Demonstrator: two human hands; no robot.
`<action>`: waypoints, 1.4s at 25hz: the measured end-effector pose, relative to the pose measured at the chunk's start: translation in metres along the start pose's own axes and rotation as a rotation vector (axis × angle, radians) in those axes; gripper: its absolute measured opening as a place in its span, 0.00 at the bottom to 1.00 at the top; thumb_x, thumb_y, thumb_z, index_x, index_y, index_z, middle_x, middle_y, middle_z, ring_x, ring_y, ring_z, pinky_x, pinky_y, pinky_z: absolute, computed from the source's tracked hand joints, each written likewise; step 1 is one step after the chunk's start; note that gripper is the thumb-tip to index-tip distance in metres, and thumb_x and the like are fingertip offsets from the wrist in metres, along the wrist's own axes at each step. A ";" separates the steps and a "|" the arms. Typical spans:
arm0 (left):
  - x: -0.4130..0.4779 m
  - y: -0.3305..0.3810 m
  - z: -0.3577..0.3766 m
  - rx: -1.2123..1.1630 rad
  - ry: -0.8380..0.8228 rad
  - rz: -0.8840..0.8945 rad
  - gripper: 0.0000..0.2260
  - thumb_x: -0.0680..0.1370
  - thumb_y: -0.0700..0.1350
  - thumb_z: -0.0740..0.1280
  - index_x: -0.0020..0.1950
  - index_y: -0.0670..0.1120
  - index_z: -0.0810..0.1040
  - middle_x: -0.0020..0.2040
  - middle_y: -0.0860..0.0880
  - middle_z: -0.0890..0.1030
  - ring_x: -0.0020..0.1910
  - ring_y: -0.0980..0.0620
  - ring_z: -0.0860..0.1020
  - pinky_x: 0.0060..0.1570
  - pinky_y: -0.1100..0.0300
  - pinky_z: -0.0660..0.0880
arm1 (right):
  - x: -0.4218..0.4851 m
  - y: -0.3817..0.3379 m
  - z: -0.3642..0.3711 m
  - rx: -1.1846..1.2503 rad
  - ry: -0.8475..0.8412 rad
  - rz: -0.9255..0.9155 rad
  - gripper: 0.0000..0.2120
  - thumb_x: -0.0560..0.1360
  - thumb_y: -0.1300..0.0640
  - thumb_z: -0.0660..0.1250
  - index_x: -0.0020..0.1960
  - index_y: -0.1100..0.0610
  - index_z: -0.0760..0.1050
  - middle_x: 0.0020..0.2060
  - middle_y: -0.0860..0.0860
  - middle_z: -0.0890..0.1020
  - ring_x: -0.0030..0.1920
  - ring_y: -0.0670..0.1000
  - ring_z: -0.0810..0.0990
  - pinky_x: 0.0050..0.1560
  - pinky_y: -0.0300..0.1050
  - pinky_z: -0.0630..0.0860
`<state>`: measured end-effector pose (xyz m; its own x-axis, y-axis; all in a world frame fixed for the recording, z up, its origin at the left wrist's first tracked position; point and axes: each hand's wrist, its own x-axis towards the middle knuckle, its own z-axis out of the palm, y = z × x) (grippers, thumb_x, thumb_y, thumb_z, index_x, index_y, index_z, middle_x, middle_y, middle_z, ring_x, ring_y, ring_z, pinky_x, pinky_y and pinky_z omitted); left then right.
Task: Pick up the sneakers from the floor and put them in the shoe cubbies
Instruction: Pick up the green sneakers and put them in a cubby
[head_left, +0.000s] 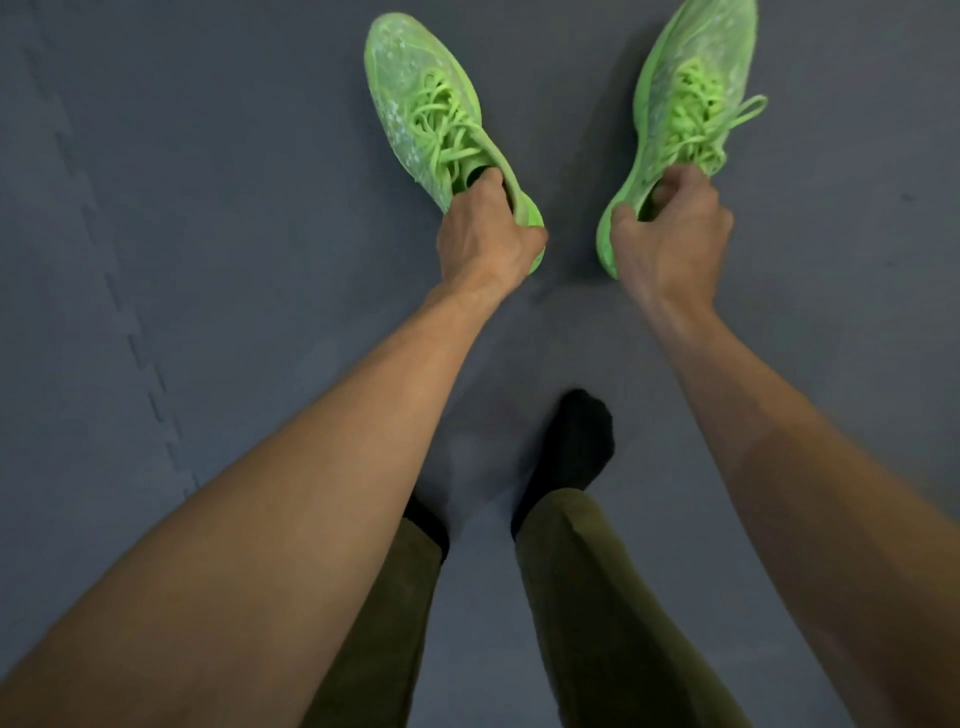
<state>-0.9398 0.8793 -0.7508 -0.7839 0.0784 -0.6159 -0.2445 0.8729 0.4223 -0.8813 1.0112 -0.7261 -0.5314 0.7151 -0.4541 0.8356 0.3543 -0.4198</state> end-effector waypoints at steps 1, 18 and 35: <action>0.000 0.008 0.005 0.023 -0.012 0.035 0.18 0.68 0.47 0.74 0.55 0.45 0.76 0.52 0.48 0.84 0.52 0.42 0.81 0.47 0.53 0.74 | 0.011 0.004 0.001 -0.046 -0.052 0.076 0.17 0.72 0.54 0.67 0.58 0.61 0.77 0.54 0.56 0.82 0.56 0.58 0.80 0.48 0.42 0.70; -0.018 -0.027 0.005 -0.305 0.176 -0.099 0.08 0.72 0.47 0.69 0.49 0.54 0.84 0.41 0.58 0.84 0.44 0.55 0.83 0.47 0.57 0.80 | -0.002 0.006 0.050 -0.180 -0.396 -0.028 0.26 0.69 0.37 0.69 0.56 0.56 0.77 0.51 0.54 0.83 0.53 0.58 0.81 0.52 0.52 0.79; -0.170 -0.104 -0.070 -0.612 0.054 -0.455 0.28 0.65 0.54 0.75 0.62 0.56 0.71 0.55 0.55 0.81 0.51 0.55 0.82 0.54 0.49 0.80 | -0.170 -0.030 0.007 -0.478 -0.334 -0.411 0.13 0.68 0.47 0.67 0.38 0.58 0.78 0.36 0.54 0.82 0.39 0.61 0.80 0.38 0.47 0.69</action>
<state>-0.8211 0.7413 -0.6431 -0.5529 -0.2628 -0.7907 -0.8106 0.3891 0.4375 -0.8177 0.8749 -0.6419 -0.7668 0.2712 -0.5818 0.4874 0.8358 -0.2528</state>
